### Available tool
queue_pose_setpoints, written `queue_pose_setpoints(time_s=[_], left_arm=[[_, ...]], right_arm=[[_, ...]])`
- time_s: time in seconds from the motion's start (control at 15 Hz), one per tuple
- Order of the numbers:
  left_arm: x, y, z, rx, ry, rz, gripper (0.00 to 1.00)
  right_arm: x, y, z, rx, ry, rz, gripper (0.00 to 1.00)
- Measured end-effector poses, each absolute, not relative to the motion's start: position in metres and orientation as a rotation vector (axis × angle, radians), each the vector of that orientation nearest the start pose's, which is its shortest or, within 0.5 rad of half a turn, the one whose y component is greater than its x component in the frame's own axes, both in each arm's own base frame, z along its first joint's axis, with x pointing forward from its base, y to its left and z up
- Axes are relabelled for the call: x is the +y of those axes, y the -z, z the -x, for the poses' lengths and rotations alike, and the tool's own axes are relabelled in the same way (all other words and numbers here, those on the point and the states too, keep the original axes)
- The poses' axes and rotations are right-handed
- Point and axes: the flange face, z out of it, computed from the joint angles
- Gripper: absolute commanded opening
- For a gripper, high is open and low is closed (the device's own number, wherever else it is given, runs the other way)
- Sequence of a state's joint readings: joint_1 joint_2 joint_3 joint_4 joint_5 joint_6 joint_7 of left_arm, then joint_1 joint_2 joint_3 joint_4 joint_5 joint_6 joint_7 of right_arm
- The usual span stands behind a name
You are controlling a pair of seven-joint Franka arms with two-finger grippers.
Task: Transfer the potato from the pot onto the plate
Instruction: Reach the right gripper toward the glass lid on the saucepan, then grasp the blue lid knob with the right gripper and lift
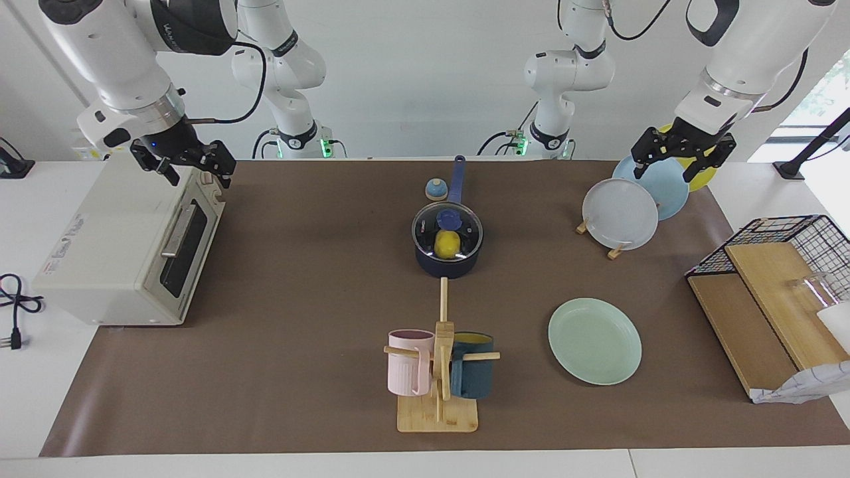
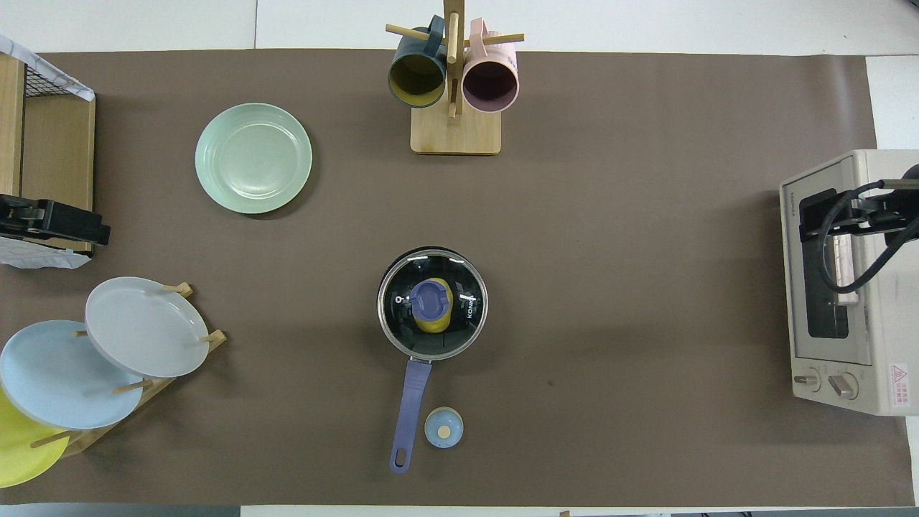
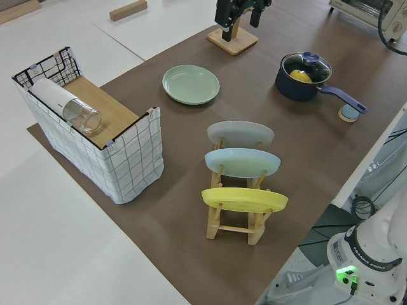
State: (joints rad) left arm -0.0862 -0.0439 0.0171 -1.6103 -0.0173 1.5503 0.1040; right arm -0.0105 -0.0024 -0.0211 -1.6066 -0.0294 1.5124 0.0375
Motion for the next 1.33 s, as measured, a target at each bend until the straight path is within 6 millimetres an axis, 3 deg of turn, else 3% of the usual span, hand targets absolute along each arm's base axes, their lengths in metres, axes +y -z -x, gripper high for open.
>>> queue_pose_setpoints(time_s=[0.53,0.73,0.93,1.13,1.2,1.27,1.33], left_arm=[[-0.039,-0.628,-0.537,0.274,-0.025,3.148,1.00],[-0.039,-0.628,-0.537,0.274,-0.025,3.148,1.00],[-0.039,-0.628,-0.537,0.274,-0.025,3.148,1.00],[-0.039,-0.628,-0.537,0.274,-0.025,3.148,1.00],[-0.039,-0.628,-0.537,0.274,-0.024,3.148,0.45],[-0.039,-0.628,-0.537,0.273,-0.024,3.148,0.00],[-0.039,-0.628,-0.537,0.272,-0.023,3.148,0.00]], right_arm=[[-0.019,-0.604,-0.545,0.105,-0.155,3.164,1.00],[-0.008,-0.599,-0.544,0.040,-0.183,3.152,1.00],[0.036,-0.601,-0.545,-0.043,-0.152,3.125,1.00],[0.108,-0.607,-0.537,-0.026,-0.140,3.113,1.00],[0.136,-0.608,-0.533,-0.014,-0.141,3.106,1.00],[0.162,-0.607,-0.528,-0.017,-0.146,3.106,1.00],[0.187,-0.605,-0.523,-0.016,-0.151,3.109,1.00]])
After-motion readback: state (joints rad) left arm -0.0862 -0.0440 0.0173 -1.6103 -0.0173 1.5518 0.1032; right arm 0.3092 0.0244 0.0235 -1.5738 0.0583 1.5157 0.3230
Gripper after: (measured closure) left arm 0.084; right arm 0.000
